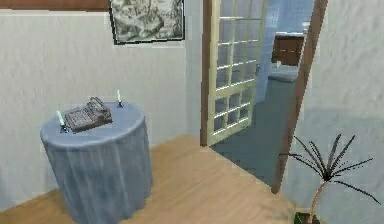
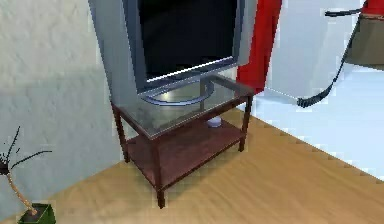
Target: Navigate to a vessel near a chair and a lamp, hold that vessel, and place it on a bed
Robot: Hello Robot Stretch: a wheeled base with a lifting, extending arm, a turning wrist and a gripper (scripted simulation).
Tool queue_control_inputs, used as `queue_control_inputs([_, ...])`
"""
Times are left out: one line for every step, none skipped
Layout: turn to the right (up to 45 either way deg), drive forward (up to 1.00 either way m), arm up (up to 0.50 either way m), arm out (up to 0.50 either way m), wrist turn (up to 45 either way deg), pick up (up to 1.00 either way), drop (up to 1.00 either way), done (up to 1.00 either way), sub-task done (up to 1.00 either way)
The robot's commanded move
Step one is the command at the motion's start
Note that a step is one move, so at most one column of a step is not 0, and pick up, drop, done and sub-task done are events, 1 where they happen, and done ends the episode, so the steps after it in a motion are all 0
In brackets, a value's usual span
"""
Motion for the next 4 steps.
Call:
queue_control_inputs([0.0, 0.75, 0.0, 0.0, 0.0, 0.0, 0.0, 0.0, 0.0])
queue_control_inputs([6.0, 0.0, 0.0, 0.0, 0.0, 0.0, 0.0, 0.0, 0.0])
queue_control_inputs([0.0, 0.4, 0.0, 0.0, 0.0, 0.0, 0.0, 0.0, 0.0])
queue_control_inputs([36.0, 0.0, 0.0, 0.0, 0.0, 0.0, 0.0, 0.0, 0.0])
